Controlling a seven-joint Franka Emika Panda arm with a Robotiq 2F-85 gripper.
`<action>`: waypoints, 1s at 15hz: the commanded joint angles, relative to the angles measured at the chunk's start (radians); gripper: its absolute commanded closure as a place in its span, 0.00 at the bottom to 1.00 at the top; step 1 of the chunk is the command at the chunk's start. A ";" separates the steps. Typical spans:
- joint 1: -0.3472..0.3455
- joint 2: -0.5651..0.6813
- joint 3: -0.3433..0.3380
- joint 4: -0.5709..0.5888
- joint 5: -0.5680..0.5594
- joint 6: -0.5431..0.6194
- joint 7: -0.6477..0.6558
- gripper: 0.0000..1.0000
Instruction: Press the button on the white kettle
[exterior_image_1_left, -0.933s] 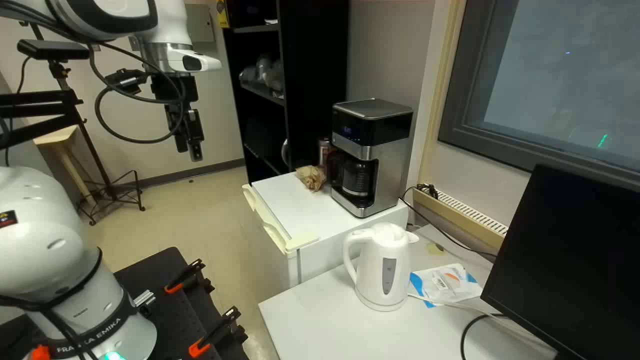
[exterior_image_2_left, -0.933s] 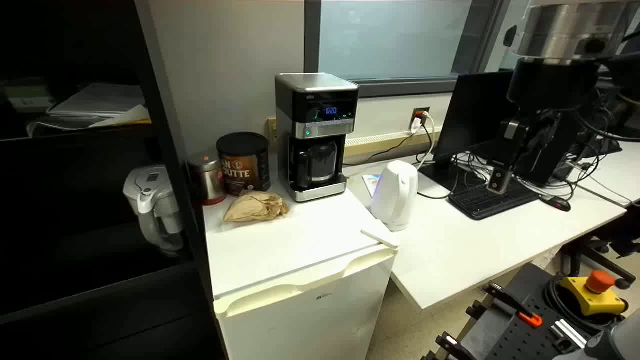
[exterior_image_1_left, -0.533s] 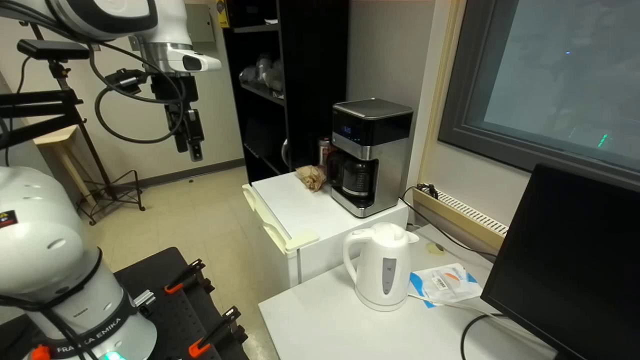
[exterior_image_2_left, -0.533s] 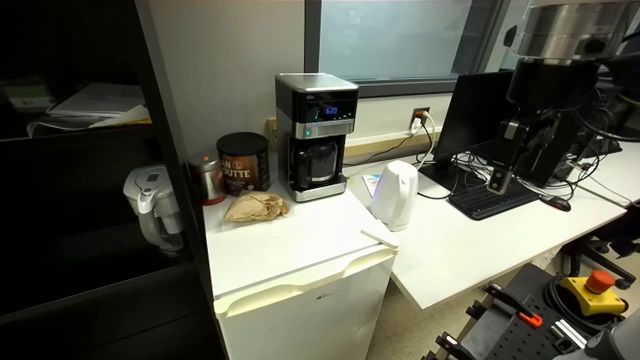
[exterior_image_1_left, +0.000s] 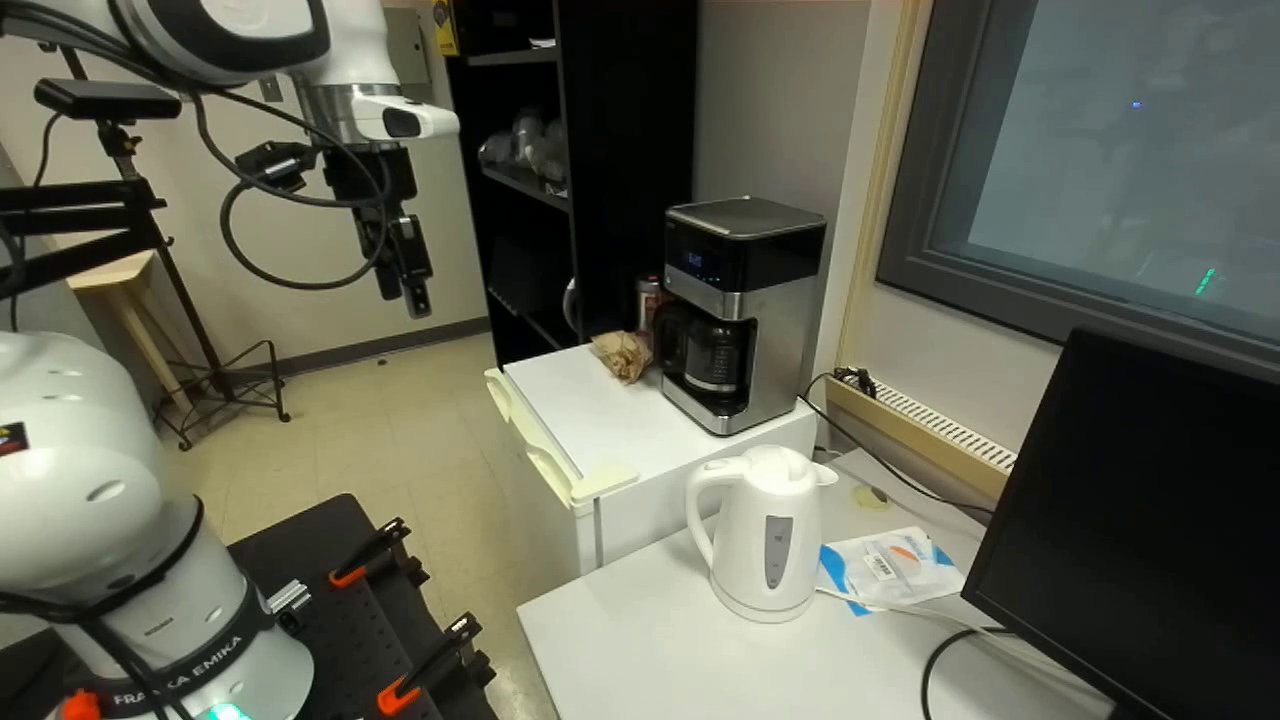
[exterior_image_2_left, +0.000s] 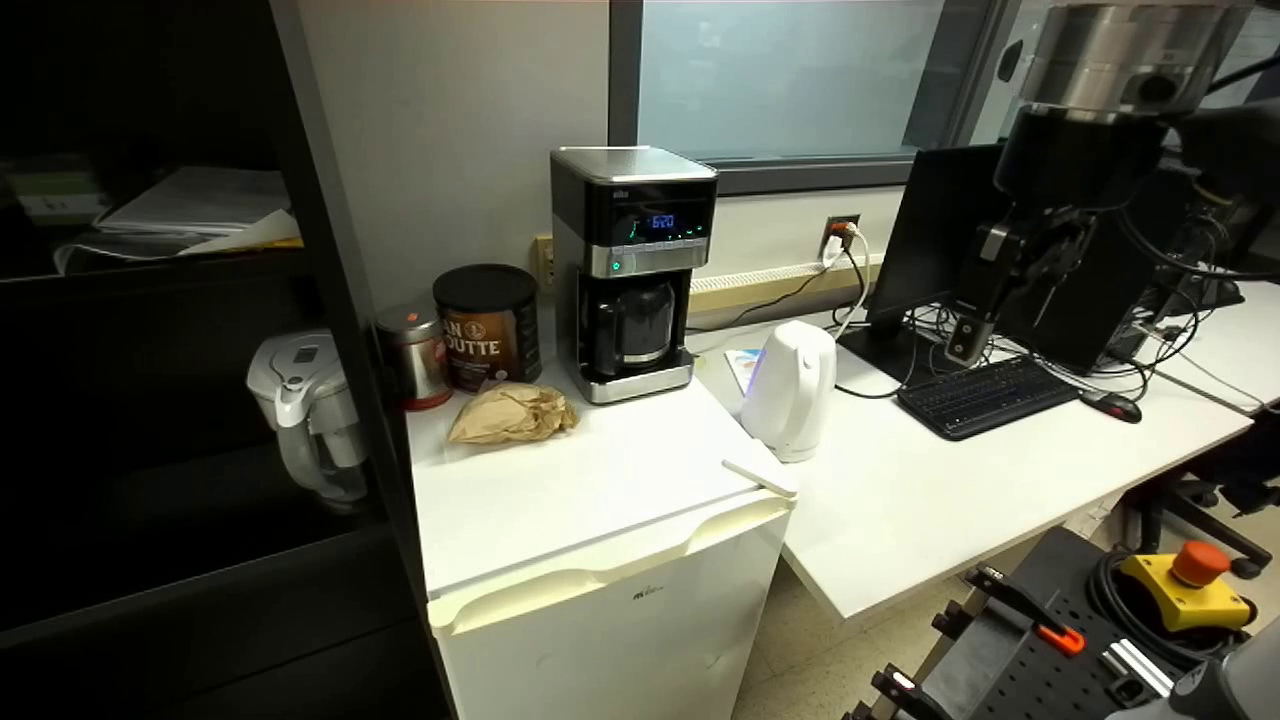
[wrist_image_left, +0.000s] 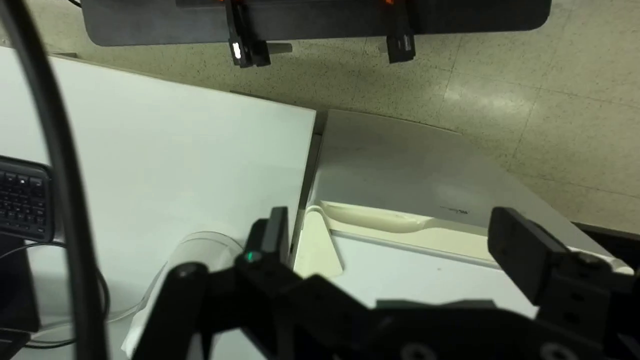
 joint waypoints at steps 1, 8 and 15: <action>-0.040 0.107 -0.029 0.030 -0.030 0.063 -0.014 0.00; -0.101 0.317 -0.115 0.080 -0.080 0.171 -0.055 0.00; -0.139 0.554 -0.176 0.182 -0.127 0.306 -0.082 0.55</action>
